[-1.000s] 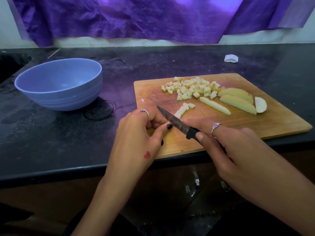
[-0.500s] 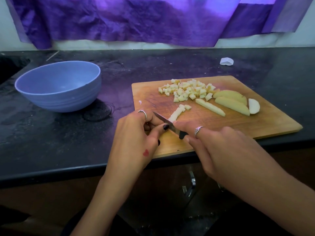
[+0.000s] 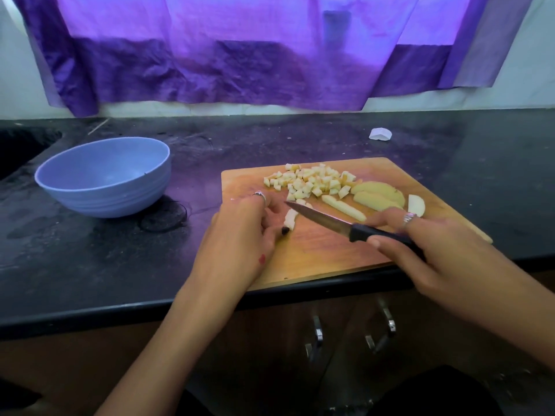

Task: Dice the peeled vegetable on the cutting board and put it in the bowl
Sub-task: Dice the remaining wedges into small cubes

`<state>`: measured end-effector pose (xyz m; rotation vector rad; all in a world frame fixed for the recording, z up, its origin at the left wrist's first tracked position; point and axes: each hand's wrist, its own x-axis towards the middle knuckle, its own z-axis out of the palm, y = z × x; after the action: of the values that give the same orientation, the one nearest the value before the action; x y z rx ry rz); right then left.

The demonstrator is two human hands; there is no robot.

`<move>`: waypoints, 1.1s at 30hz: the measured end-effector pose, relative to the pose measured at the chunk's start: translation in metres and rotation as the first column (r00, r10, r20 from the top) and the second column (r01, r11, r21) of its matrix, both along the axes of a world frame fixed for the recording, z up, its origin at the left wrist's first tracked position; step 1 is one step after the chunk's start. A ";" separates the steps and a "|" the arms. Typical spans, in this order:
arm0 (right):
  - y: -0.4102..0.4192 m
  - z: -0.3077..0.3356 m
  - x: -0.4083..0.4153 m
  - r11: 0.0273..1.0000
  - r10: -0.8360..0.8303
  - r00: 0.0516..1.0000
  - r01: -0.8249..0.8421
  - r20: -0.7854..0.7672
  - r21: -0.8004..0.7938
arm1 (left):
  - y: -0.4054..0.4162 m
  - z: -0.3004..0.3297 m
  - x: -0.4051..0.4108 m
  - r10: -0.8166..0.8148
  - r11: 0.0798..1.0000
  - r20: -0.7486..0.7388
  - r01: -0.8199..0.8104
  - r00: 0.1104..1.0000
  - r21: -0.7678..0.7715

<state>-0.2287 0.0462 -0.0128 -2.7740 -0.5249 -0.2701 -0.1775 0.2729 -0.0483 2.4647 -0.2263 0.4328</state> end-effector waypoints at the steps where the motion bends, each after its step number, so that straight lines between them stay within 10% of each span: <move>1: -0.008 -0.003 -0.002 1.000 0.002 1.000 -0.002 -0.008 0.002 | -0.003 0.001 0.003 -0.010 1.000 0.008 0.010 1.000 0.003; 19: -0.001 -0.008 0.075 0.989 -0.035 0.985 0.059 0.170 -0.135 | 0.007 0.013 0.053 0.064 0.996 0.061 -0.068 0.996 0.065; 26: -0.061 -0.003 0.044 0.948 -0.075 0.997 0.068 0.010 0.310 | -0.019 0.012 0.032 -0.101 0.991 0.144 0.086 0.984 0.104; 33: -0.077 -0.020 0.038 0.821 -0.124 0.992 0.104 -0.003 0.561 | -0.059 0.022 0.044 -0.441 0.791 0.030 0.373 0.897 0.484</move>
<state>-0.1903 -0.0313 -0.0323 -2.2237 -0.2300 -0.4234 -0.1335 0.2139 -0.0263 2.7385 -1.0165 0.3950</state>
